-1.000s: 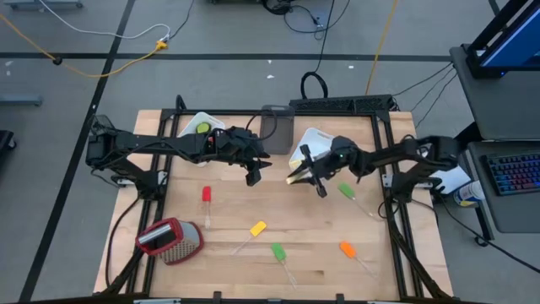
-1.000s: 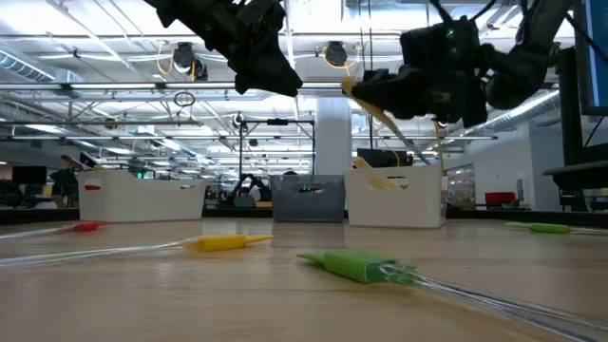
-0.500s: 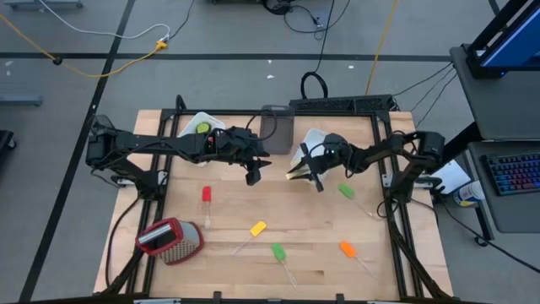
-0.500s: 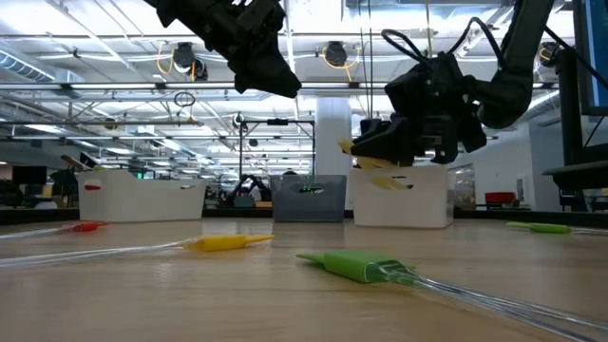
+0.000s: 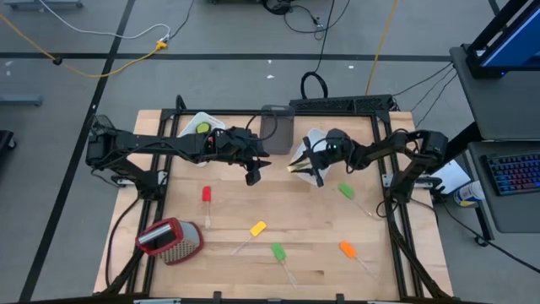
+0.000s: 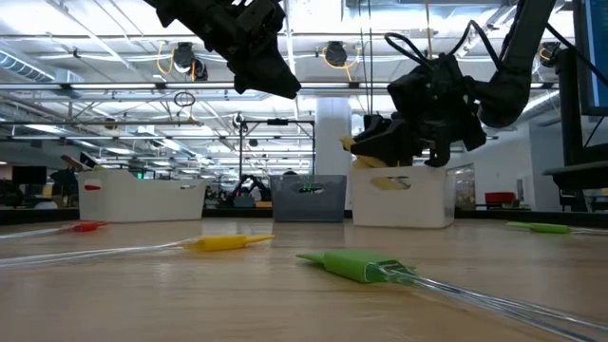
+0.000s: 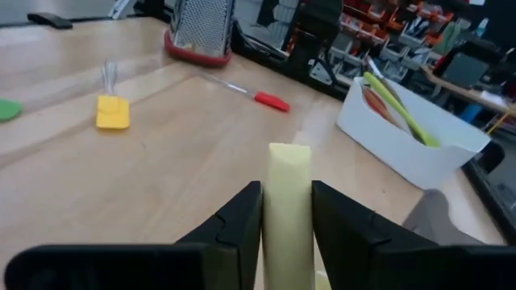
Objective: Pick & Place Kitchen Items
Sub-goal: Put the yellow knife into the right white bin, then put the red spatula into the black bin
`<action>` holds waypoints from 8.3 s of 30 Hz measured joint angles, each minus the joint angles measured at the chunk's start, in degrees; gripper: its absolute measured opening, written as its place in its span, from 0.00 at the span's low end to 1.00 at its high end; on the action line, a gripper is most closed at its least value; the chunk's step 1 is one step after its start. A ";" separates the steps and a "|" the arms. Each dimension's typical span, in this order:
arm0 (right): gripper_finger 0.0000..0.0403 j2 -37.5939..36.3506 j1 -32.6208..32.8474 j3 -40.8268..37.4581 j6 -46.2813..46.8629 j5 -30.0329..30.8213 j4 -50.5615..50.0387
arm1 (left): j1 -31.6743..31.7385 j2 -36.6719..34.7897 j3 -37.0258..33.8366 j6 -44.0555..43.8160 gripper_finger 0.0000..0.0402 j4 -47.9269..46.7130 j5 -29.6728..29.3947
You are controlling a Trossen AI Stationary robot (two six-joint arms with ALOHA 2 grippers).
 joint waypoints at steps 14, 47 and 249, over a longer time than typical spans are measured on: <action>0.25 -0.88 -0.85 0.00 2.30 0.05 -0.24 | 0.00 0.00 0.00 -0.76 0.33 -0.04 0.00; 0.44 -12.07 12.96 0.00 13.62 0.03 -7.21 | -11.60 0.00 0.00 -31.08 0.33 -19.62 -12.42; 0.41 -12.02 23.66 -12.35 26.59 19.70 -9.60 | 25.25 33.59 20.72 -4.19 0.14 10.30 1.66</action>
